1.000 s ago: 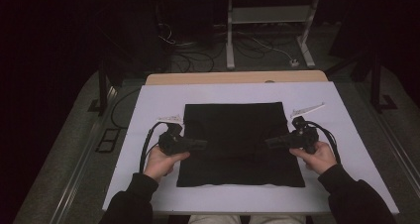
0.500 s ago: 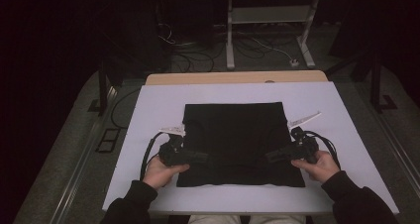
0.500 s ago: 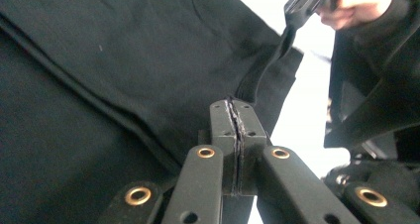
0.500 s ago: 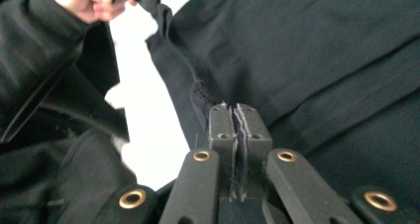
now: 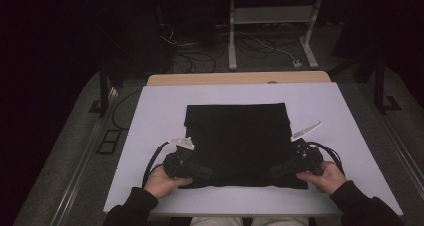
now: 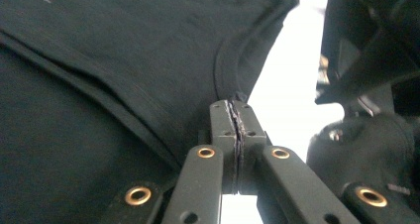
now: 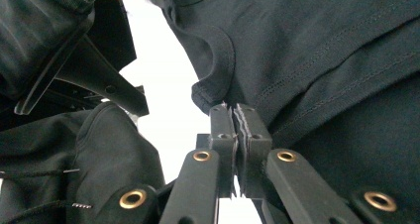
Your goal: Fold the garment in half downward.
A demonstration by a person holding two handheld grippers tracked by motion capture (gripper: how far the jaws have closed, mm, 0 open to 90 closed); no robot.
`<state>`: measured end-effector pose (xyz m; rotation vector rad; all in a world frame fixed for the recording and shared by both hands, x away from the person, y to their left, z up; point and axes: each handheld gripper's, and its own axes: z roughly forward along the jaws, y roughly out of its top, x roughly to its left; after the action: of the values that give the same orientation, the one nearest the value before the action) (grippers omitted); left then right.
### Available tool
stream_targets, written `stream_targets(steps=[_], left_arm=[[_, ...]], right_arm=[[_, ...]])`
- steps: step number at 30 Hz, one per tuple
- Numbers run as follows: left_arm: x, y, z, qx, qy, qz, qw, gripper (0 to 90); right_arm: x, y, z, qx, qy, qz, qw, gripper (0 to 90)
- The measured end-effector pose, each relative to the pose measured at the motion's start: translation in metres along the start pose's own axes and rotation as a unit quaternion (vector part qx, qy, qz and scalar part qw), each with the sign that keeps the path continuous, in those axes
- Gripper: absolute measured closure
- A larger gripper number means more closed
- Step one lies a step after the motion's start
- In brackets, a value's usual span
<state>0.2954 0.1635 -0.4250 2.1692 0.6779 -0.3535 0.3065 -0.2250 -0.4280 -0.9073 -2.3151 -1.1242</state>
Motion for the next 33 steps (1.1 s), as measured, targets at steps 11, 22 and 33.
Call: stream_targets(steps=[11,22,33], left_arm=[[-0.008,-0.004,0.003,0.028,-0.013,0.013,0.9994,88.2],[-0.008,-0.006,0.005,0.041,-0.016,0.014,0.9989,88.2],[-0.009,-0.005,0.0,0.031,-0.013,0.013,0.9994,74.2]], right_arm=[[0.007,-0.008,0.002,0.016,0.004,-0.003,0.9999,85.6],[0.008,-0.012,0.003,0.02,0.001,0.001,0.9998,85.2],[0.016,-0.012,0.0,0.006,-0.021,-0.017,0.9996,75.1]])
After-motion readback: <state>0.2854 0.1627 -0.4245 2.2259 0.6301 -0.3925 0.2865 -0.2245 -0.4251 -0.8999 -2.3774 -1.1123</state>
